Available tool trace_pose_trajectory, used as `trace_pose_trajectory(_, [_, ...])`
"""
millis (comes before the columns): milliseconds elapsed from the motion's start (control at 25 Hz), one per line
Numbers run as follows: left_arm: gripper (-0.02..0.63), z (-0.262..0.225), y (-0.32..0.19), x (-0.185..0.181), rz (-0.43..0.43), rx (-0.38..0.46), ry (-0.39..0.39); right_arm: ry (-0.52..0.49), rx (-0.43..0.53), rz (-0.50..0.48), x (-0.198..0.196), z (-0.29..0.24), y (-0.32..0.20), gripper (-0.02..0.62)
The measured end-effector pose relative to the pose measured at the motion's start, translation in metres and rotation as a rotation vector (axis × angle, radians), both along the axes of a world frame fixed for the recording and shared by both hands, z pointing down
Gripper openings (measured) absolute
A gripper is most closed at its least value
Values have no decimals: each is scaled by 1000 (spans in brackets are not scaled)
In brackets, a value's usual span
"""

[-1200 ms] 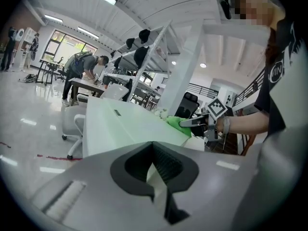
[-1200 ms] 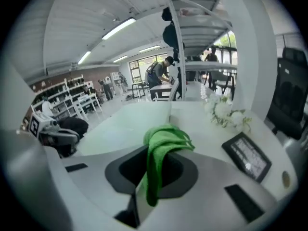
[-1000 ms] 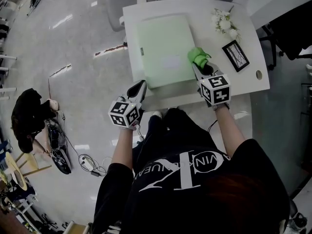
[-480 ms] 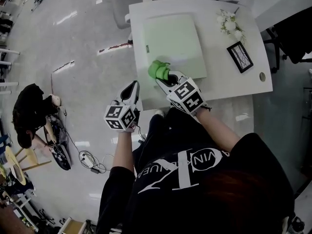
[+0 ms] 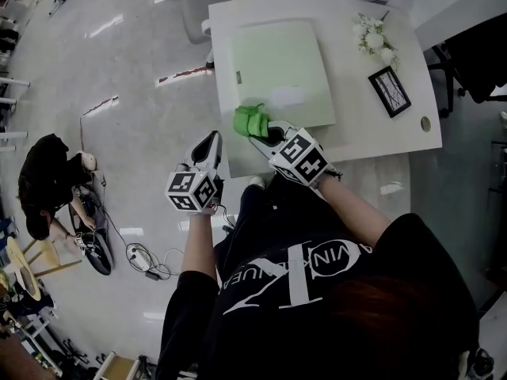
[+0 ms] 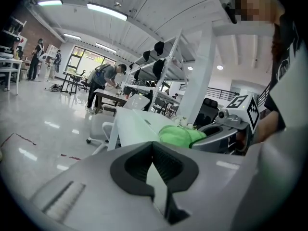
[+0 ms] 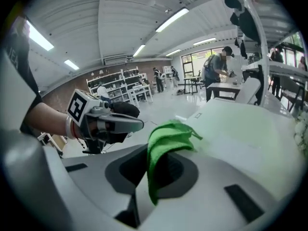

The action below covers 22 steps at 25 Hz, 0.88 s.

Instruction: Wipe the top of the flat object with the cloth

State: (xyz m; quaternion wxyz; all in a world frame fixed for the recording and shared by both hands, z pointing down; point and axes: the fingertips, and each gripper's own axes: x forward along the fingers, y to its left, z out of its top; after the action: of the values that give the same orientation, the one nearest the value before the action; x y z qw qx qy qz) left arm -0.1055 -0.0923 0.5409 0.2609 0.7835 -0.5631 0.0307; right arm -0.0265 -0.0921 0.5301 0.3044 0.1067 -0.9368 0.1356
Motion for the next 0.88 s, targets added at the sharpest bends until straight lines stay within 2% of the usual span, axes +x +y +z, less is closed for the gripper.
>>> trace_pose_trajectory(240, [11,-2,-12,14,43,5,-4,-29,-47,110,30,-2,-19,43])
trace_pose_trajectory(880, [11,-8,-36,31,100,11,-19,-31,-70,411,144,-5,-60,43])
